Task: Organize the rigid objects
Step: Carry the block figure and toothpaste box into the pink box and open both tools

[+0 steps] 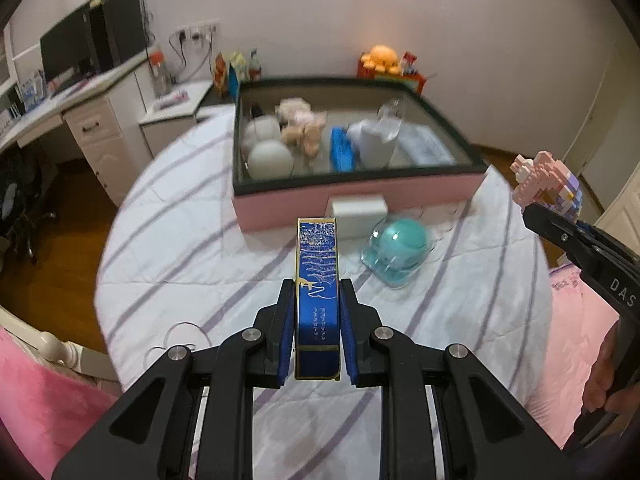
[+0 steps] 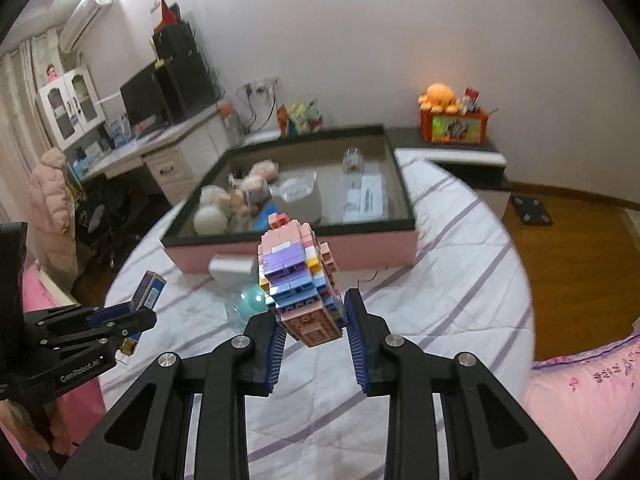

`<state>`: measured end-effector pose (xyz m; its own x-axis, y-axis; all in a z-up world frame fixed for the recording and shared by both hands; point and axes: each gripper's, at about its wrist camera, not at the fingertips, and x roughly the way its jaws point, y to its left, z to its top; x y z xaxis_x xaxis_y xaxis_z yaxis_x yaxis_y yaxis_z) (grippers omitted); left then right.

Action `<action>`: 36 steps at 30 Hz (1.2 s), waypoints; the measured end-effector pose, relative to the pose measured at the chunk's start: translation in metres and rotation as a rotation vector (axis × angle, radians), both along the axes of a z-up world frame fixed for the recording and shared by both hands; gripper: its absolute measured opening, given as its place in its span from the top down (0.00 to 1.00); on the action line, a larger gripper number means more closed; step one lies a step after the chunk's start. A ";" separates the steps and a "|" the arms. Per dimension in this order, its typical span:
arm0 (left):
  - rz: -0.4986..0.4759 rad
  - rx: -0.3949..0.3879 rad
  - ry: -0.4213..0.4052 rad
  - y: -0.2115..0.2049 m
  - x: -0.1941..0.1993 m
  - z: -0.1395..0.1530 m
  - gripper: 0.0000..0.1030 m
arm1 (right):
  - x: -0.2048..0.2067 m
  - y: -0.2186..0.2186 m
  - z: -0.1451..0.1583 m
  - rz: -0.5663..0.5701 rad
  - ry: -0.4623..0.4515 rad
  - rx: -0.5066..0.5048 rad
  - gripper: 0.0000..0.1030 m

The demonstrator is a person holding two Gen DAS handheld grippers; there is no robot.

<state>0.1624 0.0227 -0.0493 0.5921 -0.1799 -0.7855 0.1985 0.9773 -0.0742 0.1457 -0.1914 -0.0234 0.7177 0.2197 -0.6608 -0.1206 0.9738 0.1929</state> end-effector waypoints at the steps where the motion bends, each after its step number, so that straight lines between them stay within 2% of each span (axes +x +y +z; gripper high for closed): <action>1: 0.003 0.002 -0.017 0.001 -0.004 0.006 0.80 | -0.004 0.000 0.005 0.002 -0.014 0.001 0.72; 11: -0.012 -0.023 -0.201 0.003 -0.047 0.066 0.80 | -0.056 0.011 0.055 0.000 -0.171 -0.014 0.72; 20: 0.024 0.018 -0.324 0.000 -0.080 0.098 0.80 | -0.095 0.022 0.078 0.023 -0.266 -0.042 0.72; 36: 0.040 0.021 -0.340 -0.006 -0.087 0.101 0.80 | -0.111 0.014 0.080 0.023 -0.296 -0.034 0.72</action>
